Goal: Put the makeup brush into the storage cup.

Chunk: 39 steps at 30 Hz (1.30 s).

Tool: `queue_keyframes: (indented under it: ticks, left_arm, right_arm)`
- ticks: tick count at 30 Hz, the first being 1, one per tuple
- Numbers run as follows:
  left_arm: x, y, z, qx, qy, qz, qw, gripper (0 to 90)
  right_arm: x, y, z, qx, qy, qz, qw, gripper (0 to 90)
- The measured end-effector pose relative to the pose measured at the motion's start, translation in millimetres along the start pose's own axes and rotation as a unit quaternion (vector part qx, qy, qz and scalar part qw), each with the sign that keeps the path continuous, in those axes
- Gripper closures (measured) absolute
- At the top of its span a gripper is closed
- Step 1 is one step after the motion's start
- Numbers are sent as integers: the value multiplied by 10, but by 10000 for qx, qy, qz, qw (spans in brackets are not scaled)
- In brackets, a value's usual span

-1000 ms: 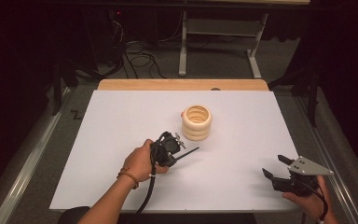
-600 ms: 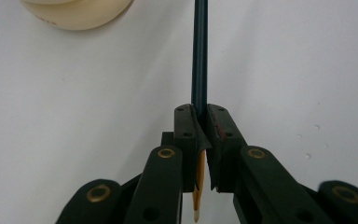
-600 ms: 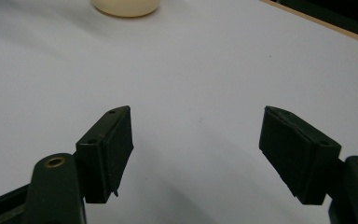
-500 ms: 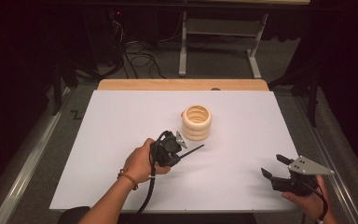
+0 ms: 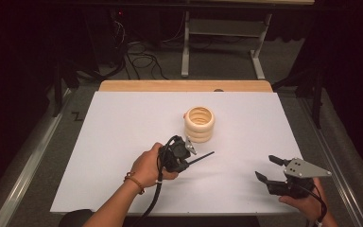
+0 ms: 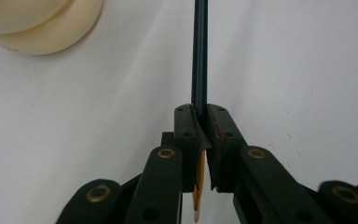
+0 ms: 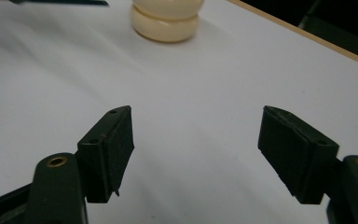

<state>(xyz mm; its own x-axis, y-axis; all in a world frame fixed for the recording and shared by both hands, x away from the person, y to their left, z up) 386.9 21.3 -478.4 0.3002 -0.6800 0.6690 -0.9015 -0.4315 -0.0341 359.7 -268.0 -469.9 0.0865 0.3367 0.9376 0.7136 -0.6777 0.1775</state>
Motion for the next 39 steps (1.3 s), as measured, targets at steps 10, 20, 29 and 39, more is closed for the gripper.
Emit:
queue_keyframes:
  ticks: [10,20,29,39]
  left_arm:
    - [71,123,30,-201,-92,190,9996,834]
    - [140,271,58,-428,-24,430,9982,834]
    - [187,384,39,-532,85,703,9961,834]
    - [195,456,53,-647,127,862,9941,833]
  right_arm:
    - [319,-338,230,807,-28,-366,9961,329]
    - [516,-679,540,1528,-232,-533,9866,324]
    - [501,-873,766,1966,-628,-521,9771,345]
    - [399,-948,963,2055,-1132,-581,9703,451]
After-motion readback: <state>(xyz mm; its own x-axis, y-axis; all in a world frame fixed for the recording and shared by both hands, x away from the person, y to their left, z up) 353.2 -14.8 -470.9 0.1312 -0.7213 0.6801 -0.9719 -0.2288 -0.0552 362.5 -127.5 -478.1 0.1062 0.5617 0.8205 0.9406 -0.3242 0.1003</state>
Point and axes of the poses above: each handheld gripper's, and its own axes: z roughly forward along the jaws, x roughly out of its top, y roughly to its right, the point moved 7 cm from there along z, roughly forward along the jaws, and after that the axes turned 15 degrees about y, right-handed, at the moved point
